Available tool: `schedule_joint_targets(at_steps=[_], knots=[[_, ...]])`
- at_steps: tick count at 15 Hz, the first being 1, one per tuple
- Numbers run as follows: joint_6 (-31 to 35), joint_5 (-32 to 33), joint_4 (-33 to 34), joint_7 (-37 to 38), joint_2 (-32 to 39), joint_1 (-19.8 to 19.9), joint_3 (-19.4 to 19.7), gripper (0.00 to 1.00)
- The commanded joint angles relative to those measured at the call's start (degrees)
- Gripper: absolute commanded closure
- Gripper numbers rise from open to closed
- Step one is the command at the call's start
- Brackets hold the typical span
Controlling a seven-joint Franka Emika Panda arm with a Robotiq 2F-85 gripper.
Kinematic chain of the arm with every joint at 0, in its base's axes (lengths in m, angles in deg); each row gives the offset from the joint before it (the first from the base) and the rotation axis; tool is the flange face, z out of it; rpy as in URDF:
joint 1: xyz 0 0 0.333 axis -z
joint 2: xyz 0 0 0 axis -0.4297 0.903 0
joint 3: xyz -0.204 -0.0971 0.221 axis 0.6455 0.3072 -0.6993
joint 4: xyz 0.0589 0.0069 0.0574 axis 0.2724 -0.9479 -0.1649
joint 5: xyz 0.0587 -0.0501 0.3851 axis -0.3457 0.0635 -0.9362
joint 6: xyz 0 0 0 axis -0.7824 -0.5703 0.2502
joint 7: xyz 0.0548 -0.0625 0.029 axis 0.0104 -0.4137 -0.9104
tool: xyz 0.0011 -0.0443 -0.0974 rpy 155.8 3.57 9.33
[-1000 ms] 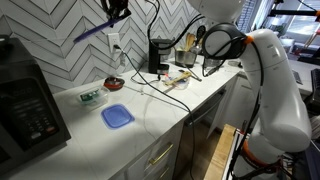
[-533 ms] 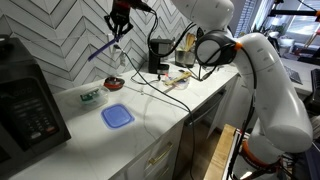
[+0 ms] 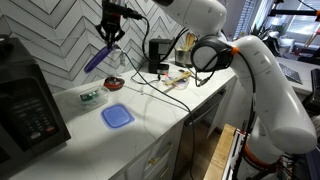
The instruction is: Remove the lid from the microwave and put it on the cupboard
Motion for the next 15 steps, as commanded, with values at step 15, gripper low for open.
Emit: schedule_joint_targets(at_steps=[15], knots=[[15.34,18.39,1.42,-1.39,8.91,-17.85,8.00,0.98]])
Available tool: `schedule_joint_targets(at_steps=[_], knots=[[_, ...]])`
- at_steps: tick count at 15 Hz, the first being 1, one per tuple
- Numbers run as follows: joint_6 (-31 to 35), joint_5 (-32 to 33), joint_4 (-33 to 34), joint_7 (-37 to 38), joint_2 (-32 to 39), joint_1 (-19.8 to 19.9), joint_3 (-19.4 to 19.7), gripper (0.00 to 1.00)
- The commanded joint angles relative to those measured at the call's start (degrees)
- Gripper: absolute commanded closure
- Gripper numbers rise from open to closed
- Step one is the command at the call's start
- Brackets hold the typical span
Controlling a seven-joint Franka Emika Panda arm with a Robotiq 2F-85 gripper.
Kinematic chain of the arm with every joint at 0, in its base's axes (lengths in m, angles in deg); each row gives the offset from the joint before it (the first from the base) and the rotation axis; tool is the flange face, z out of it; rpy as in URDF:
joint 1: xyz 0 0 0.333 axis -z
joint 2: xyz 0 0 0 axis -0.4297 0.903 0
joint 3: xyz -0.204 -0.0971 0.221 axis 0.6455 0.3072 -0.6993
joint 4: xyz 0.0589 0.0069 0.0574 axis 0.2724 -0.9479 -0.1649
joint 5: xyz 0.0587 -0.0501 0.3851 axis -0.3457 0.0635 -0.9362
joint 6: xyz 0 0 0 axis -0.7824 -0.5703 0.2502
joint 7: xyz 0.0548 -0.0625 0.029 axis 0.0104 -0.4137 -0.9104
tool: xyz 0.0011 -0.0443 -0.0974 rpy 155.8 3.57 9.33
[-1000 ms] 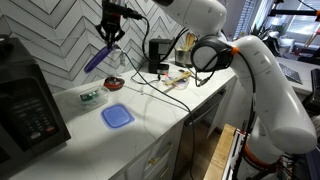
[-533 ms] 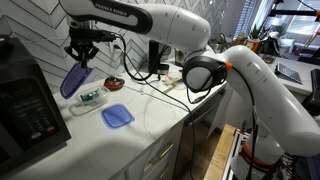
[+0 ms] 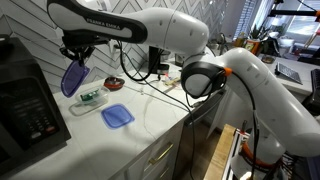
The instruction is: Remove the lid from the microwave and put it on the cupboard
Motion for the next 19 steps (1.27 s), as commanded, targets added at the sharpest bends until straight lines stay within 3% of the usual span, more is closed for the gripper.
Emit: schedule_joint_targets(at_steps=[1,3,4,5,7,13,14,18,19], knots=[[-3.04,1.13,1.34,-3.23,1.25,-0.59,0.14,0.98],[-3.10,-0.14,1.50,-6.20,1.45,-0.22,-1.11,0.98],[-3.06,-0.19,1.46,-7.01,1.58,-0.33,-1.30,0.69],[-2.49,-0.38,1.53,-7.67,1.76,-0.31,-1.64,0.67],[-1.95,-1.45,1.40,-8.97,1.73,0.04,-2.77,0.53],[-3.41,-2.51,0.20,-4.83,-1.37,2.21,-2.66,0.07],[-4.30,-2.12,0.22,-3.05,-2.19,2.80,-2.00,0.01],[-4.68,-2.98,0.86,1.16,-6.25,6.36,-1.36,0.00],[-3.26,-1.47,0.80,-1.20,-4.19,5.05,-1.11,0.00]])
